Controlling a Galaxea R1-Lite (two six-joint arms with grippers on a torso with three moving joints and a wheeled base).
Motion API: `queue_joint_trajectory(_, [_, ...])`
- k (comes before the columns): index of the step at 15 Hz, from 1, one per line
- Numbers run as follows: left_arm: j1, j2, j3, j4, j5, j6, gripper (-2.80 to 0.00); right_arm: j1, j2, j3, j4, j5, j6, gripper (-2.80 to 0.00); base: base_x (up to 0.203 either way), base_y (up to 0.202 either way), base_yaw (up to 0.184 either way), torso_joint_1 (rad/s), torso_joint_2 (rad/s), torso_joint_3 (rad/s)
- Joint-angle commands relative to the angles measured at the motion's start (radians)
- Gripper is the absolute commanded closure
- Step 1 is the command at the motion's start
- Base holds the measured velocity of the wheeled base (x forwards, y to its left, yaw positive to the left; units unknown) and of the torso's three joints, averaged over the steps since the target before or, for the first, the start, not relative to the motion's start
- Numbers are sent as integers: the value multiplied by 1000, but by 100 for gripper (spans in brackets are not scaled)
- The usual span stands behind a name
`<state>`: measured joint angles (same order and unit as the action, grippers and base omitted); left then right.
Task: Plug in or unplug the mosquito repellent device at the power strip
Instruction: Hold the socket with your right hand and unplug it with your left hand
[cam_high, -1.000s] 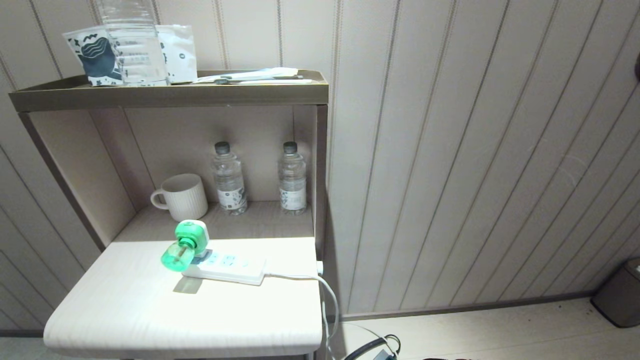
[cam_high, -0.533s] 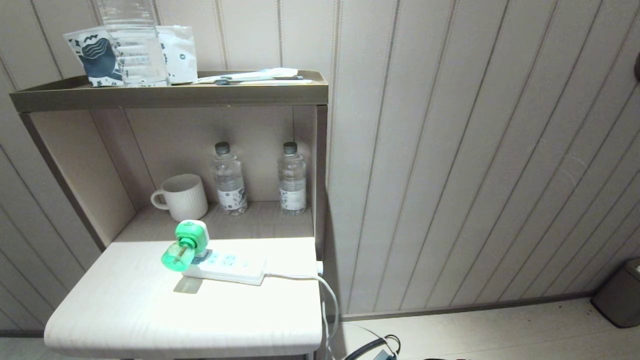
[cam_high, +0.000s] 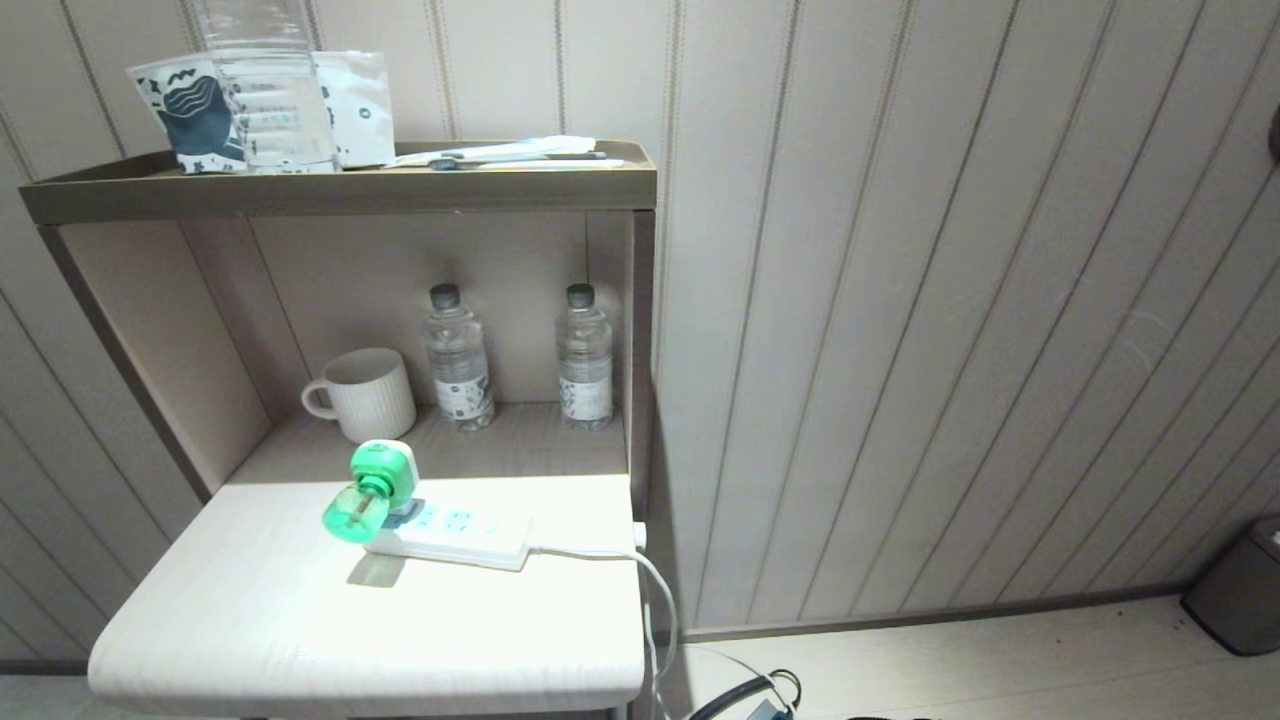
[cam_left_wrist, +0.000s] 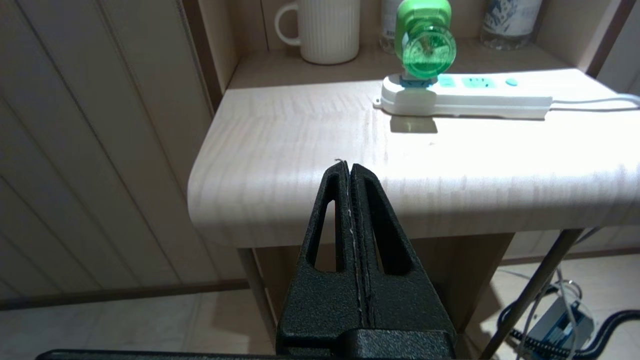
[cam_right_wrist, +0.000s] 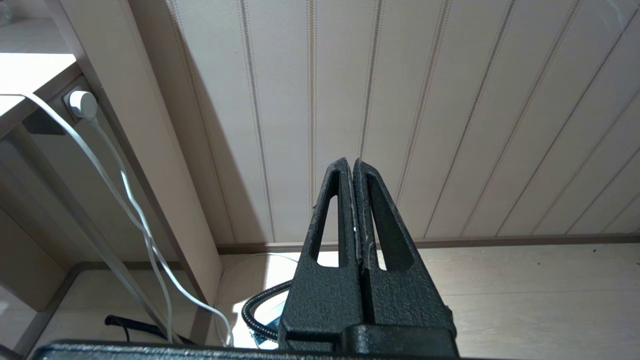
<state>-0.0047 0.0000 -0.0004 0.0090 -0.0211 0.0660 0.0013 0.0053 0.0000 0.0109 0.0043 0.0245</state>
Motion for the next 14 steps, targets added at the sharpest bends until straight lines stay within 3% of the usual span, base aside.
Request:
queue_joint_trajectory(1, [0, 0, 0, -3, 0, 9, 0, 0, 1, 0, 0, 0, 0, 0, 0, 0, 0, 0, 0, 0])
queue_joint_trajectory(14, [0, 0, 0, -9, 16, -35, 0, 0, 1, 0, 0, 0, 0, 0, 0, 0, 0, 0, 0, 0])
